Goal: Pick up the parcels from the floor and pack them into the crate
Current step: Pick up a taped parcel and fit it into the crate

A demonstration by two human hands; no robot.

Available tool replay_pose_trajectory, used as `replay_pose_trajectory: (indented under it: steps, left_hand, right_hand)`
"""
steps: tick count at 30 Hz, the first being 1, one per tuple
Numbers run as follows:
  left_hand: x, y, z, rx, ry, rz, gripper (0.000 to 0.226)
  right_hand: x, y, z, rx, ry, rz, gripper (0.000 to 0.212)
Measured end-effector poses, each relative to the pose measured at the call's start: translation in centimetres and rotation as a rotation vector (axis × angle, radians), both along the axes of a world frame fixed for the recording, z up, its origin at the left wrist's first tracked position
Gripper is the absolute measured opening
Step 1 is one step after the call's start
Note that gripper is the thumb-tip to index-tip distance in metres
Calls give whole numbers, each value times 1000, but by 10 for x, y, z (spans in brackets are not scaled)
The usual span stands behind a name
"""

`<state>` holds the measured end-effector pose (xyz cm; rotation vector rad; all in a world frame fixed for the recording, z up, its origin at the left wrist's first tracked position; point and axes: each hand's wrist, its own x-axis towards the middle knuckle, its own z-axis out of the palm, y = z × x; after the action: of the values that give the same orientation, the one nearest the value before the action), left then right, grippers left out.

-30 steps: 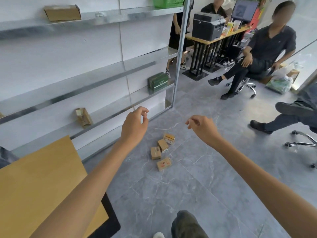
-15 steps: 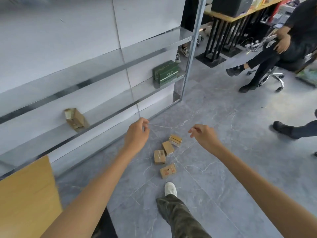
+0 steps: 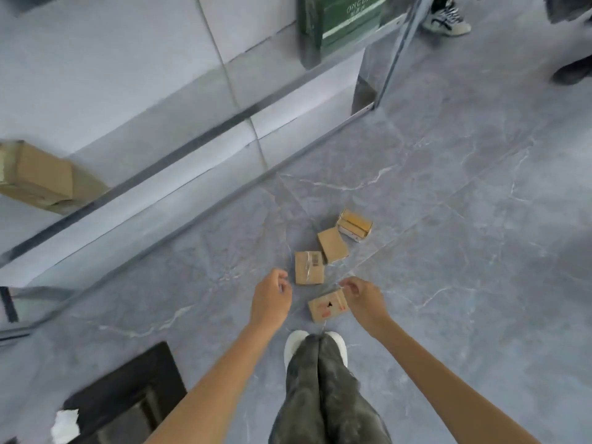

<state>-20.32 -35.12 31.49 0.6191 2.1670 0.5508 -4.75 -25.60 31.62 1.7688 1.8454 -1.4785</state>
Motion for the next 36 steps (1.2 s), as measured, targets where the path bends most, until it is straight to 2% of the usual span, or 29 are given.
replay_pose_trajectory:
  steps: [5,9,12,14,16,20,22,24,27,30,33,36]
  left_hand:
    - [-12,16,-212,-139,-123,78,41]
    - [-15,31,-347,-221,-261,117,59]
    - [-14,41,-410,-244,-413,268,74]
    - [-10,43,-429,-240,-545,327,71]
    - [-5,45,-432,-228,-617,322,64]
    - [-2,45,-384,-187,-603,427,51]
    - [-6,39,-342,-108,-544,479,44]
    - [-13,36,-292,-50,-545,521,42]
    - [-22,40,-205,11,-610,579,35]
    - [-33,59,-103,212,-696,734,18]
    - [-45,80,6,338,-667,800,22]
    - [-55,100,118,370,-614,738,30]
  right_hand:
    - [-9,11,-205,-94,-55,-24,36]
    - [-11,22,-344,-169,-109,28,36]
    - [-21,34,-408,-307,-75,-76,51]
    - [-29,35,-431,-404,-3,-220,54]
    - [-36,30,-437,-420,49,-269,52]
    - [-40,21,-396,-295,87,-264,49]
    - [-42,25,-356,-215,138,-248,42]
    - [-48,34,-307,-222,188,-298,36]
    - [-61,51,-213,-257,287,-382,27]
    - [-78,70,-107,-204,438,-436,18]
    - [-89,84,4,-147,553,-454,17]
    - [-92,88,113,-98,683,-487,19]
